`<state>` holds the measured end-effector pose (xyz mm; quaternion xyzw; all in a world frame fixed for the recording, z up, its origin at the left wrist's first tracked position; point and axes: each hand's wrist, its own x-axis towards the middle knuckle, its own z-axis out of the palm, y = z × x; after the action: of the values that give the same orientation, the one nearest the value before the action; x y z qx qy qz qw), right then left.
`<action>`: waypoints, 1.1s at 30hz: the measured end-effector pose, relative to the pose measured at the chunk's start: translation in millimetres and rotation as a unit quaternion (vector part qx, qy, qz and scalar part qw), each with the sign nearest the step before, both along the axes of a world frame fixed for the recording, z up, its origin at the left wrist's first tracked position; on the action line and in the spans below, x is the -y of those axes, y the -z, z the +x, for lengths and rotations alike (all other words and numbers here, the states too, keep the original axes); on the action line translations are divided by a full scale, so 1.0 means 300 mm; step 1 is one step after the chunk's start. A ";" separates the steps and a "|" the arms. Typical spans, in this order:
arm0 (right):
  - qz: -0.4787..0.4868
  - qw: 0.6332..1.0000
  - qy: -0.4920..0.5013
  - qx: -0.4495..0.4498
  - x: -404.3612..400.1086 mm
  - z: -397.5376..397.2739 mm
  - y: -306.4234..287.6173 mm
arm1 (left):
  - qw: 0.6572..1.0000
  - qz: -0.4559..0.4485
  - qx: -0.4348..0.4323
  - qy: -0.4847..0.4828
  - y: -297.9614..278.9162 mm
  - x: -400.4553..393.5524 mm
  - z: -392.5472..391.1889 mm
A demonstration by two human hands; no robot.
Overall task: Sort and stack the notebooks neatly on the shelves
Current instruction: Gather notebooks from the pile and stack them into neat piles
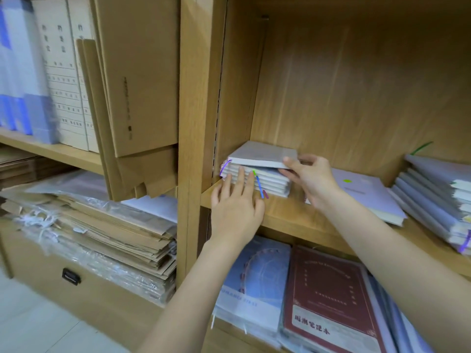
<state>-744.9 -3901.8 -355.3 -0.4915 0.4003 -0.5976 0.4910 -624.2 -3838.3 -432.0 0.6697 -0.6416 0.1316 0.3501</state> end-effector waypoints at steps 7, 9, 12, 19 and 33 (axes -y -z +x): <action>0.070 0.993 -0.030 0.086 -0.001 -0.007 -0.049 | 1.000 0.015 0.000 0.000 -0.009 -0.007 0.004; 0.098 0.987 -0.034 0.123 -0.015 -0.015 -0.053 | 0.999 0.038 0.000 0.002 -0.018 -0.015 0.006; 0.123 0.976 -0.045 0.173 -0.057 -0.067 -0.087 | 0.998 0.067 0.000 0.007 -0.030 -0.017 0.018; 0.073 0.978 -0.007 0.194 -0.167 -0.388 -0.180 | 0.998 0.001 -0.055 0.001 -0.024 -0.054 -0.063; -0.002 0.953 0.149 -0.263 -0.160 -0.496 0.074 | 0.960 0.133 -0.153 0.195 -0.151 -0.001 -0.298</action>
<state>-893.8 -3853.7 -377.6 -0.5671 0.5827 -0.5143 0.2727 -713.5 -3838.0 -386.7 0.5840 -0.7105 -0.1301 0.3705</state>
